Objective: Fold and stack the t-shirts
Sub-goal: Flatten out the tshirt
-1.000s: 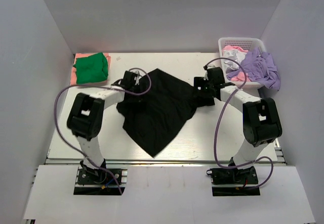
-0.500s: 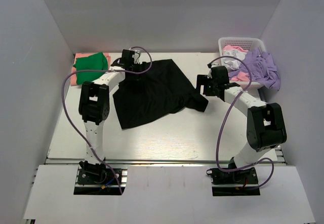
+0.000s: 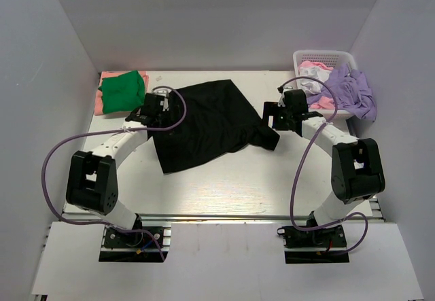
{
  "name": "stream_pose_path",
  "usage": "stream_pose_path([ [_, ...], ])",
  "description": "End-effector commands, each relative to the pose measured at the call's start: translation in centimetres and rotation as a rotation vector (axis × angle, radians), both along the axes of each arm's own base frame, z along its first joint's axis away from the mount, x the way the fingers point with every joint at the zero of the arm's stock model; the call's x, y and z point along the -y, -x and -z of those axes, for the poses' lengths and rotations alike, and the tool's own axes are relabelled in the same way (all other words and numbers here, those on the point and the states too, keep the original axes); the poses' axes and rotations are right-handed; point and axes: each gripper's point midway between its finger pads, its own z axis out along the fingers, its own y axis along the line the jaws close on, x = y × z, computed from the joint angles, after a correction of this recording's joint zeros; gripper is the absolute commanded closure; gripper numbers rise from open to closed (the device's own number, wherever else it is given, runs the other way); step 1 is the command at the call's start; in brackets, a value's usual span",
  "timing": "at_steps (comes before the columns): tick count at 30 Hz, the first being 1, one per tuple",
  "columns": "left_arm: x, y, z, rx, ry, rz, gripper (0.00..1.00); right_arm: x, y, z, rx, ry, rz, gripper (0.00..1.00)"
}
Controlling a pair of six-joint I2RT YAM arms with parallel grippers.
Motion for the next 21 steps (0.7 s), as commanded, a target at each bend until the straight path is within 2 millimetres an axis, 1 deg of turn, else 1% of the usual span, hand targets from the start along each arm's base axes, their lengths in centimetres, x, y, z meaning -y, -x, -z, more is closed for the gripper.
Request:
stream_pose_path([
  [1, 0.3, 1.8, 2.0, -0.054, 0.045, -0.019, 0.0, -0.4, 0.8, -0.6, -0.014, -0.024, -0.014, 0.1],
  [2, 0.2, 2.0, 2.4, -0.063, 0.043, -0.019, 0.0, -0.3, 1.0, -0.5, -0.023, -0.023, -0.015, 0.1],
  [3, 0.3, 1.9, 2.7, -0.066, 0.042, -0.02, 0.0, -0.3, 1.0, -0.5, -0.024, -0.02, -0.011, 0.1],
  [5, 0.2, 2.2, 4.2, -0.088, 0.036, -0.02, 0.0, 0.0, 1.1, -0.7, -0.017, -0.012, -0.002, 0.1],
  [6, 0.3, 2.0, 4.0, -0.078, 0.039, -0.02, 0.02, 0.1, 1.1, -0.7, -0.015, -0.009, 0.002, 0.1],
  [7, 0.3, 1.9, 4.9, -0.094, 0.034, -0.02, 0.03, 0.1, 1.1, -0.9, -0.011, -0.014, 0.0, 0.1],
  [11, 0.5, 1.1, 5.6, -0.093, 0.035, -0.02, 0.13, -0.1, 1.4, -0.9, -0.017, -0.018, -0.009, 0.1],
  [12, 0.5, 1.0, 6.1, -0.099, 0.033, -0.021, 0.15, 0.1, 1.3, -0.8, -0.017, -0.011, -0.005, 0.1],
  [13, 0.5, 1.0, 6.1, -0.099, 0.033, -0.021, 0.15, 0.1, 1.3, -0.9, -0.015, -0.011, -0.004, 0.1],
  [14, 0.5, 1.1, 6.6, -0.112, 0.029, -0.021, 0.15, 0.4, 1.5, -0.6, -0.023, -0.004, 0.004, 0.1],
  [15, 0.4, 1.3, 6.7, -0.121, 0.027, -0.021, 0.16, 0.3, 1.5, -0.8, -0.018, -0.005, 0.001, 0.1],
  [16, 0.3, 1.1, 6.9, -0.122, 0.015, -0.03, 0.16, 0.3, 1.5, -0.7, -0.019, -0.002, 0.002, 0.1],
  [17, 0.0, 1.4, 7.1, -0.135, 0.001, -0.038, 0.18, 0.4, 1.5, -0.8, -0.016, 0.002, 0.004, 0.1],
  [18, -0.1, 1.6, 7.2, -0.144, -0.001, -0.038, 0.18, 0.5, 1.4, -0.7, -0.017, 0.003, 0.004, 0.1],
  [19, -0.1, 1.5, 6.9, -0.136, 0.001, -0.038, 0.18, 0.5, 1.4, -0.8, -0.014, 0.006, 0.004, 0.1],
  [20, -0.2, 1.8, 7.2, -0.144, -0.001, -0.038, 0.18, 0.4, 1.4, -0.8, -0.013, 0.001, 0.004, 0.1],
  [21, -0.2, 2.0, 6.9, -0.139, 0.0, -0.038, 0.18, 0.4, 1.5, -0.7, -0.018, 0.001, 0.003, 0.1],
])
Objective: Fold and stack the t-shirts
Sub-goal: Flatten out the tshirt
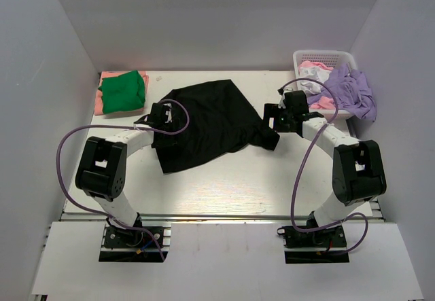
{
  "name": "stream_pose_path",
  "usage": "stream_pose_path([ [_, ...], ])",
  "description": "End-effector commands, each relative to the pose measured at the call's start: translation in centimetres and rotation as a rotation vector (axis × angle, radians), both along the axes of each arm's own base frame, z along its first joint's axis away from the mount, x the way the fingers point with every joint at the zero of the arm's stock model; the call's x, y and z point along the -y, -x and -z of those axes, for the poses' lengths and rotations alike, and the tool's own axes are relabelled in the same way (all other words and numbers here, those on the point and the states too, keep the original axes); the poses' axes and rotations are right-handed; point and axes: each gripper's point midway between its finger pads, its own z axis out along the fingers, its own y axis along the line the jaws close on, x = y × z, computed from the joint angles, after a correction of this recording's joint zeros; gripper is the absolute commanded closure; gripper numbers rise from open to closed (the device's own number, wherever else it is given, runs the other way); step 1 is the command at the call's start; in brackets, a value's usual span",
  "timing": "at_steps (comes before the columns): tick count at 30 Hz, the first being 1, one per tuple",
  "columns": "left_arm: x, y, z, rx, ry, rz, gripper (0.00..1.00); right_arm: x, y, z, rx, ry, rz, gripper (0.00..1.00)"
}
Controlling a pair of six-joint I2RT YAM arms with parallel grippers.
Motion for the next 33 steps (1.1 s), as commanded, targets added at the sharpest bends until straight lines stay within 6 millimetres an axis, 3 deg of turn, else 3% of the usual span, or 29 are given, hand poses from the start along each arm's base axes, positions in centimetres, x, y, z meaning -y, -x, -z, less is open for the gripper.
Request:
stream_pose_path([
  [1, 0.0, -0.6, -1.3, 0.047, 0.007, -0.008, 0.18, 0.1, 0.3, -1.0, 0.021, -0.004, 0.007, 0.1],
  [5, 0.8, -0.6, -2.2, 0.06, 0.049, 0.017, 0.22, 0.1, 0.2, -0.9, 0.018, -0.004, 0.008, 0.1],
  [8, 1.0, 0.0, -1.4, 0.035, 0.059, 0.028, 0.26, 0.2, 0.2, -0.9, 0.018, -0.003, 0.009, 0.1],
  [10, 0.9, 0.3, -0.6, 0.005, 0.052, 0.027, 0.36, 0.2, 0.2, -1.0, 0.022, -0.001, 0.006, 0.1],
  [13, 1.2, 0.4, -0.6, 0.001, 0.064, 0.035, 0.39, 0.3, 0.2, -1.1, 0.025, -0.002, 0.011, 0.1],
  [21, 1.1, 0.4, -2.3, 0.035, 0.07, 0.023, 0.77, 0.1, 0.4, -1.3, 0.027, -0.012, 0.003, 0.1],
  [24, 1.1, 0.6, -3.4, 0.053, 0.08, 0.016, 0.81, -0.1, 0.3, -1.3, 0.028, -0.013, -0.003, 0.1],
  [27, 0.6, 1.5, -3.6, 0.008, 0.072, -0.03, 1.0, -0.1, 0.4, -1.4, 0.029, -0.018, -0.005, 0.1],
  [33, 1.0, 1.7, -6.8, 0.066, 0.107, -0.05, 1.0, -0.2, 0.6, -0.9, 0.012, -0.024, -0.005, 0.1],
])
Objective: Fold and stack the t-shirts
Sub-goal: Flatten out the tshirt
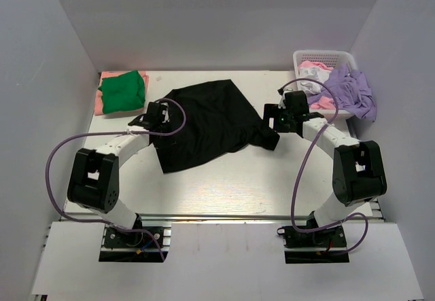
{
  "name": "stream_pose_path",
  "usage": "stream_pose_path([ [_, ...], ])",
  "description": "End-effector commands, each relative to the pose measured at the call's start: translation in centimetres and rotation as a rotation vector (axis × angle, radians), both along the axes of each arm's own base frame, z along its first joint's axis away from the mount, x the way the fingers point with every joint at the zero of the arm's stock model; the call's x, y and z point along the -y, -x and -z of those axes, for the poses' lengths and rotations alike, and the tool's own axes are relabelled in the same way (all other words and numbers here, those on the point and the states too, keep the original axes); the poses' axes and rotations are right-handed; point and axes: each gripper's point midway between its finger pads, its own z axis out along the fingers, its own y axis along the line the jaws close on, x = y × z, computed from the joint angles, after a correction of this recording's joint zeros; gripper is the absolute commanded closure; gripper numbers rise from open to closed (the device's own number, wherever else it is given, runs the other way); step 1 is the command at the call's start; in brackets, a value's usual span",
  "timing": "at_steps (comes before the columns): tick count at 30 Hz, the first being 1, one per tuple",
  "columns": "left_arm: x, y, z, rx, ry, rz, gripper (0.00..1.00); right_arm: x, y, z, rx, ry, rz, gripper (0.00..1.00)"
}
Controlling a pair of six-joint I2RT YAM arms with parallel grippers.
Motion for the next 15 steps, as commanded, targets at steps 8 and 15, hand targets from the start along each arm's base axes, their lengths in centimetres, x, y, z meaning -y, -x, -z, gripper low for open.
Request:
stream_pose_path([
  [8, -0.2, -0.4, -3.2, 0.08, 0.02, -0.059, 0.37, 0.4, 1.1, -0.2, -0.007, -0.004, 0.01, 0.1],
  [15, -0.3, -2.0, -0.6, 0.07, -0.011, -0.027, 0.33, 0.5, 1.0, -0.1, -0.009, 0.003, 0.012, 0.1],
])
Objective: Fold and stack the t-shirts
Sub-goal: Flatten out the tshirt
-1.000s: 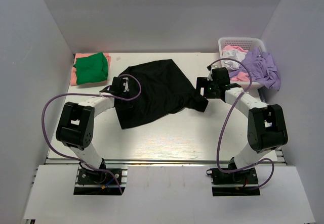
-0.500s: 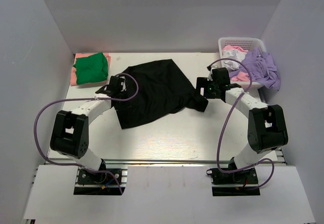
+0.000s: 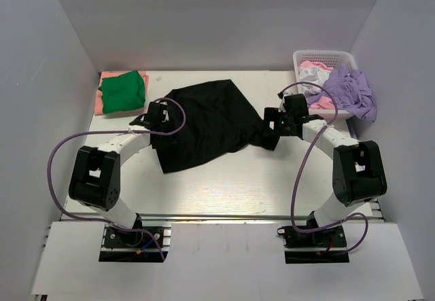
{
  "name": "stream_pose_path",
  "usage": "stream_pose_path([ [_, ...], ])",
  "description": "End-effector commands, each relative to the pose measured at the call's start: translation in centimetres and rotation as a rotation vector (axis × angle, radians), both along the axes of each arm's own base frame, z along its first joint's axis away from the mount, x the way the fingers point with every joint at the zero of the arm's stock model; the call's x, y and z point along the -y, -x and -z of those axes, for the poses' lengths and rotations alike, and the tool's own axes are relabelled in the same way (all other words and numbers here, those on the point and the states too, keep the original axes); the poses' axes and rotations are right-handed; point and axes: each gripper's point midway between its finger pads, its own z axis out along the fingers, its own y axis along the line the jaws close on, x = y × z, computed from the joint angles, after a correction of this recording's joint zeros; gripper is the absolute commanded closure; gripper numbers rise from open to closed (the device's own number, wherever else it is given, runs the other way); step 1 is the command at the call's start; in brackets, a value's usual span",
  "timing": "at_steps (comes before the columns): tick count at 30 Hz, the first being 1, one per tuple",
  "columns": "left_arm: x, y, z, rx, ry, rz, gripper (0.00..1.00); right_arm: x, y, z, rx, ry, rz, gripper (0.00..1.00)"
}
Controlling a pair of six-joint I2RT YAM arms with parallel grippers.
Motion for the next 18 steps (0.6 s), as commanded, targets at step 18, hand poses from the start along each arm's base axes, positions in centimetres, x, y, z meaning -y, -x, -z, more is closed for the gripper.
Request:
stream_pose_path([
  [18, -0.4, -2.1, 2.7, -0.007, -0.06, 0.018, 0.58, 0.2, -0.1, -0.8, 0.01, 0.004, 0.012, 0.1],
])
